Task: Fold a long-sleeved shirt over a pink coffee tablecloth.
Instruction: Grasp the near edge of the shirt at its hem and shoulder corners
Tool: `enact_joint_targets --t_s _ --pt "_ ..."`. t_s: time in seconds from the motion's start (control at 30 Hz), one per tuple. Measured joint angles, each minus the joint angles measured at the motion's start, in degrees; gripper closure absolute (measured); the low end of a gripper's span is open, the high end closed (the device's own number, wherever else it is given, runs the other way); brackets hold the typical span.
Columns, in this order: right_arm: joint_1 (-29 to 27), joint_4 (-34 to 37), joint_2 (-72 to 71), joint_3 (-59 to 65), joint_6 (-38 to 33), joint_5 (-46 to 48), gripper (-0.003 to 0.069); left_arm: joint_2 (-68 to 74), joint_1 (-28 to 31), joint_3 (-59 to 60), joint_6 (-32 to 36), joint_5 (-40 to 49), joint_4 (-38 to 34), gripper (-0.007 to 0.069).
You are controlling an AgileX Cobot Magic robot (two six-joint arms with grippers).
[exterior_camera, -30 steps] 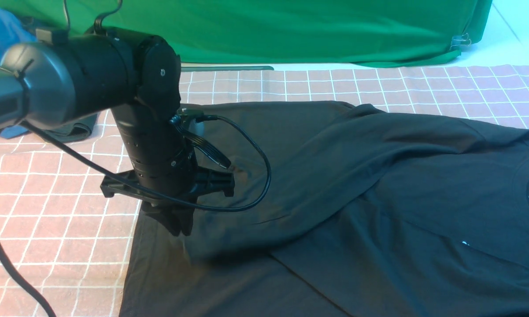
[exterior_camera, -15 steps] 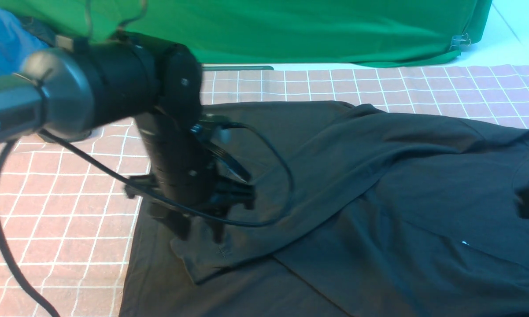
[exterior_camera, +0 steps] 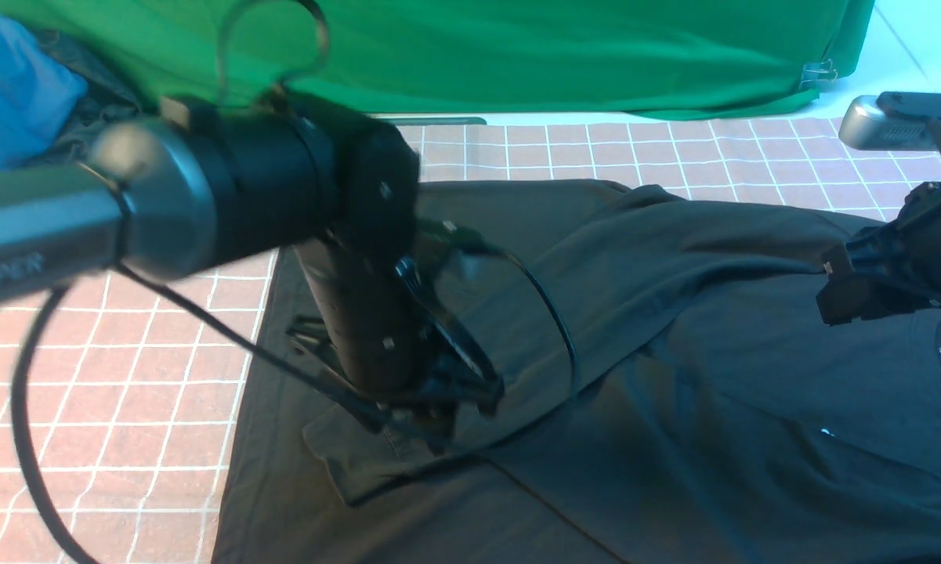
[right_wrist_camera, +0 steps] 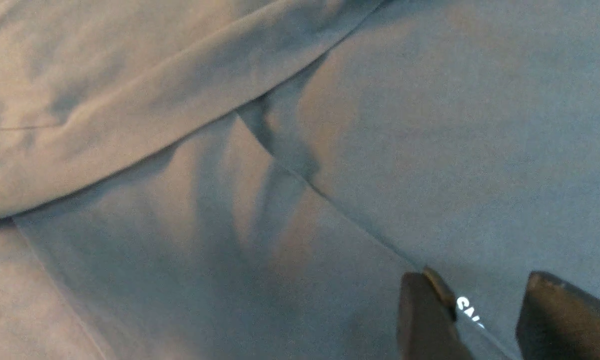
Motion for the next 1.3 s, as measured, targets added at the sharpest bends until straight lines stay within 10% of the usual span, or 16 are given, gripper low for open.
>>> enact_joint_targets --t_s 0.47,0.77,1.3 --pt "0.0 0.04 0.0 0.0 -0.9 0.24 0.0351 7.64 -2.84 0.63 4.92 -6.14 4.09 0.0133" --pt "0.0 0.11 0.0 0.0 -1.2 0.14 0.0351 8.27 -2.84 -0.87 4.73 -2.92 5.97 0.058" --pt "-4.15 -2.05 4.32 -0.1 -1.46 -5.35 0.0351 3.03 -2.89 -1.92 4.01 4.05 8.8 0.0597"
